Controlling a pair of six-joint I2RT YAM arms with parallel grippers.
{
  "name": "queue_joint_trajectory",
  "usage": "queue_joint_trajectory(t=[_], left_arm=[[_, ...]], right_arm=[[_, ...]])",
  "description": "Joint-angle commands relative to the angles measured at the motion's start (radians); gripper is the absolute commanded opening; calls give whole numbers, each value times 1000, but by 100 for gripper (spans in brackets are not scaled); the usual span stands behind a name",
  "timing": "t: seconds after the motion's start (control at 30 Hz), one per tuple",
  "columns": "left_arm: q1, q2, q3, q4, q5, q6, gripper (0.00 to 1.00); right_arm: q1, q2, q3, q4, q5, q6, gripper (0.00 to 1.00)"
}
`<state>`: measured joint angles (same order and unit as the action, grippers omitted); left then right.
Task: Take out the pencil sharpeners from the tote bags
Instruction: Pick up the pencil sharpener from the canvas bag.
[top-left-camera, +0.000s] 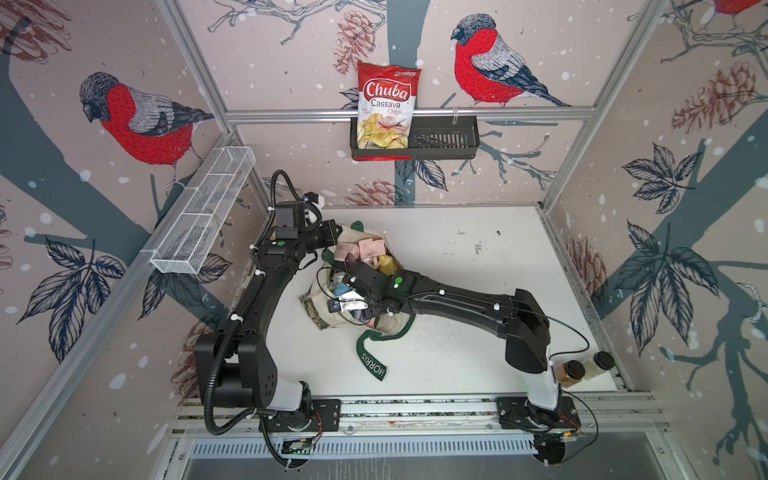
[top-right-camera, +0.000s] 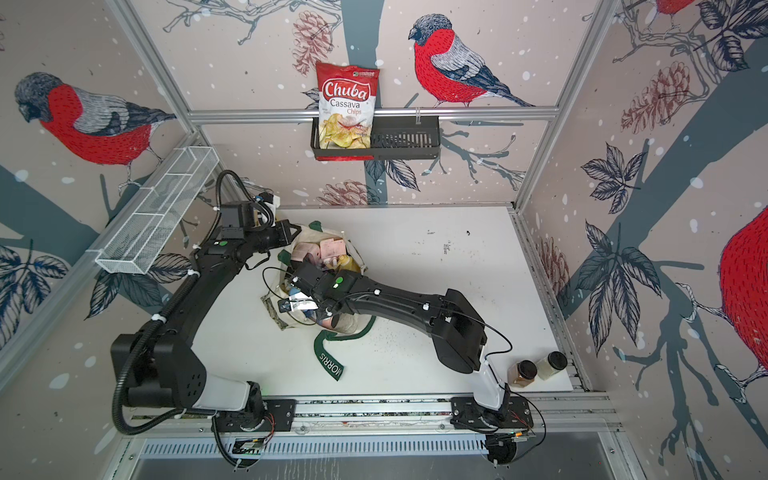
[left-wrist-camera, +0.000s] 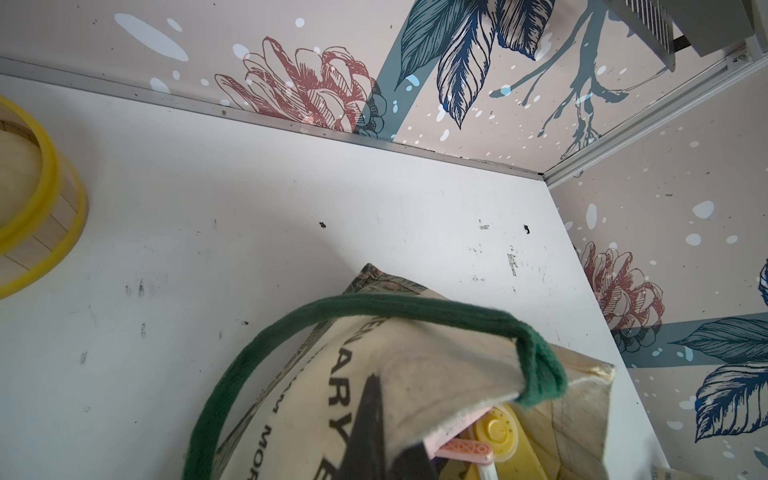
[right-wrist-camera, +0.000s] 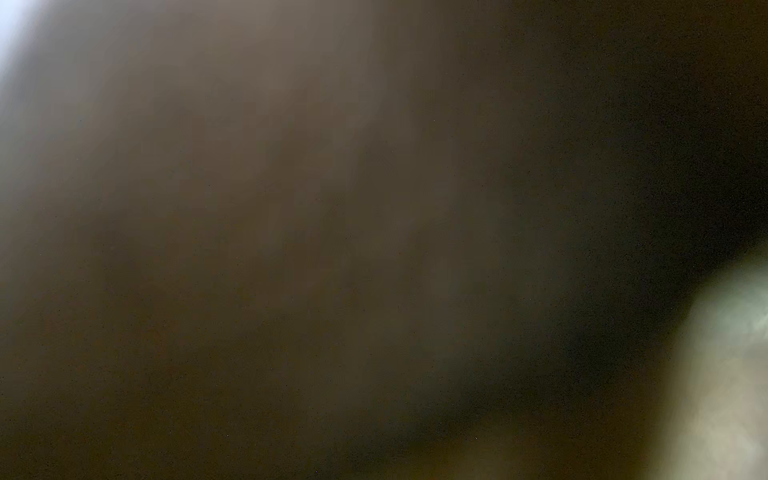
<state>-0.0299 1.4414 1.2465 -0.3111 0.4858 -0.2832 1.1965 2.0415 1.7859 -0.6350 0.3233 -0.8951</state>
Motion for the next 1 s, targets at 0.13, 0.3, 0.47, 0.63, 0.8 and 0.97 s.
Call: queue_joint_trajectory(t=[0.13, 0.3, 0.47, 0.63, 0.8, 0.97], left_arm=[[4, -9, 9, 92, 6, 16, 0], [2, -12, 9, 91, 6, 17, 0], [3, -12, 8, 91, 4, 17, 0], [2, -12, 8, 91, 4, 17, 0], [4, -12, 8, 90, 6, 17, 0], [3, -14, 9, 89, 5, 17, 0]], right_arm=[[-27, 13, 5, -128, 121, 65, 75], [-70, -55, -28, -130, 74, 104, 73], [-89, -99, -97, -96, 72, 80, 73], [-51, -91, -103, -47, 62, 26, 75], [-30, -39, -51, -25, 69, -11, 79], [-24, 22, -5, -3, 54, -21, 79]])
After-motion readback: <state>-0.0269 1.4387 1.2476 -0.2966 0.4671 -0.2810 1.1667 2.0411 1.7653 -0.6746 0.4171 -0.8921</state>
